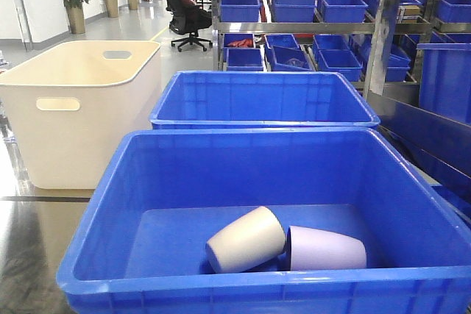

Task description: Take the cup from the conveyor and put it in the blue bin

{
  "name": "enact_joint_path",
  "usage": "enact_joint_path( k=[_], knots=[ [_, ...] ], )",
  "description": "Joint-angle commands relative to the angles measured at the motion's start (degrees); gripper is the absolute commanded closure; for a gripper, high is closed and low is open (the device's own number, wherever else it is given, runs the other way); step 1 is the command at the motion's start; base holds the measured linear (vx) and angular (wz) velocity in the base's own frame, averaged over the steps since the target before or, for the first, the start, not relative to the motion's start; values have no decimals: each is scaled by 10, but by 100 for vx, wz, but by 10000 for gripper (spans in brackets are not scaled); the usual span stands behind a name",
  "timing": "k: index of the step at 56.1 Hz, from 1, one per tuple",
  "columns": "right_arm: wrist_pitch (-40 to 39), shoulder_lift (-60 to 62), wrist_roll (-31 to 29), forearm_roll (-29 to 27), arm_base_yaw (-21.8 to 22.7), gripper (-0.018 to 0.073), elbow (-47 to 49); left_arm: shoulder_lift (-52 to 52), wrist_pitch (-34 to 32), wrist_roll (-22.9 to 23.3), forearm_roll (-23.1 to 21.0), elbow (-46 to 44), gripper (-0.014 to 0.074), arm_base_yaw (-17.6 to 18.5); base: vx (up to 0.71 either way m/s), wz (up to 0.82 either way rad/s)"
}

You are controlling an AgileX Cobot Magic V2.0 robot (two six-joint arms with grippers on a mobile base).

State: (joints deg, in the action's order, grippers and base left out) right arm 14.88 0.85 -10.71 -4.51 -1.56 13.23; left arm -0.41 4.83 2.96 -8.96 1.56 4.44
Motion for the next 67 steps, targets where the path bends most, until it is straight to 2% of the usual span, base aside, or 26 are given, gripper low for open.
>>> enact_joint_path(
  k=[1, 7, 13, 25, 45, 67],
  knots=[
    [-54, 4, 2, 6, 4, 574, -38, -5, -44, -1, -6, 3, 603, 0, 0, 0],
    [-104, 4, 8, 1, 4, 573, -101, -5, -44, -1, -6, 3, 603, 0, 0, 0],
    [-205, 4, 9, -2, 4, 571, -163, -5, -44, -1, -6, 3, 603, 0, 0, 0],
    [-202, 4, 21, -7, 4, 569, -160, -5, -44, -1, -6, 3, 603, 0, 0, 0],
    [-87, 4, 25, -9, 4, 568, -160, -5, -44, -1, -6, 3, 603, 0, 0, 0],
    [-72, 4, 25, -9, 4, 568, -160, -5, -44, -1, -6, 3, 603, 0, 0, 0]
  ],
)
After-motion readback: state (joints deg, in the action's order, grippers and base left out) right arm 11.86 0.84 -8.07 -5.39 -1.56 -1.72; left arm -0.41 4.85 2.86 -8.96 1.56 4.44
